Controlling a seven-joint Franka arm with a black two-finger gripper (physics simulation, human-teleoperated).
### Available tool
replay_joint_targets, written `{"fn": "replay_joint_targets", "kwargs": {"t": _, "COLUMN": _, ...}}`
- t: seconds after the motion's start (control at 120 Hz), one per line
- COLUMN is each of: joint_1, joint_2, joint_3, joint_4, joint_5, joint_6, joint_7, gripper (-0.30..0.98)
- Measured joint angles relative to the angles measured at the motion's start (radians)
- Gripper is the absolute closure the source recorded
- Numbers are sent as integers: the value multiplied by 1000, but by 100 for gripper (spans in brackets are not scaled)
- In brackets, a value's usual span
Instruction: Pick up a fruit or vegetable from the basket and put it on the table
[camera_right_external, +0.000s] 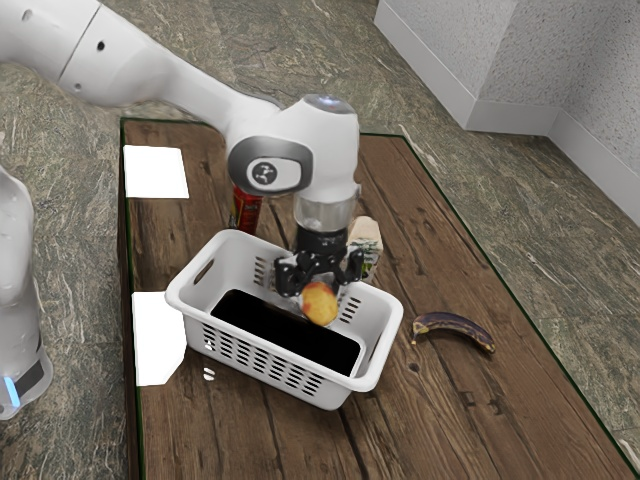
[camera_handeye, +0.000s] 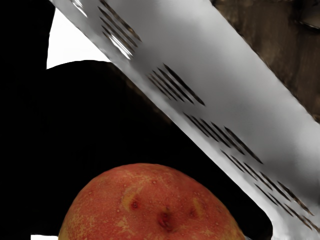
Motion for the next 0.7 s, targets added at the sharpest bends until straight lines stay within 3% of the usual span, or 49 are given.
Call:
{"fn": "replay_joint_targets", "kwargs": {"t": 0.133, "joint_1": 10, "joint_2": 52, "joint_3": -24, "joint_4": 246, "joint_5": 231, "joint_6": -73, "joint_7": -2, "gripper": 37}}
{"fn": "replay_joint_targets", "kwargs": {"t": 0.292, "joint_1": 92, "joint_2": 358, "joint_3": 2, "joint_4": 636, "joint_5": 401, "joint_6": -138, "joint_7": 78, "gripper": 38}}
{"fn": "replay_joint_targets", "kwargs": {"t": 0.4, "joint_1": 108, "joint_2": 480, "joint_3": 5, "joint_4": 770, "joint_5": 448, "joint_6": -160, "joint_7": 143, "gripper": 39}}
{"fn": "replay_joint_targets", "kwargs": {"t": 0.433, "joint_1": 103, "joint_2": 489, "joint_3": 5, "joint_4": 778, "joint_5": 455, "joint_6": -164, "joint_7": 161, "gripper": 31}}
{"fn": "replay_joint_targets", "kwargs": {"t": 0.55, "joint_1": 95, "joint_2": 497, "joint_3": 5, "joint_4": 783, "joint_5": 465, "joint_6": -167, "joint_7": 223, "gripper": 14}}
{"fn": "replay_joint_targets", "kwargs": {"t": 0.7, "joint_1": 89, "joint_2": 432, "joint_3": 52, "joint_4": 720, "joint_5": 456, "joint_6": -165, "joint_7": 245, "gripper": 5}}
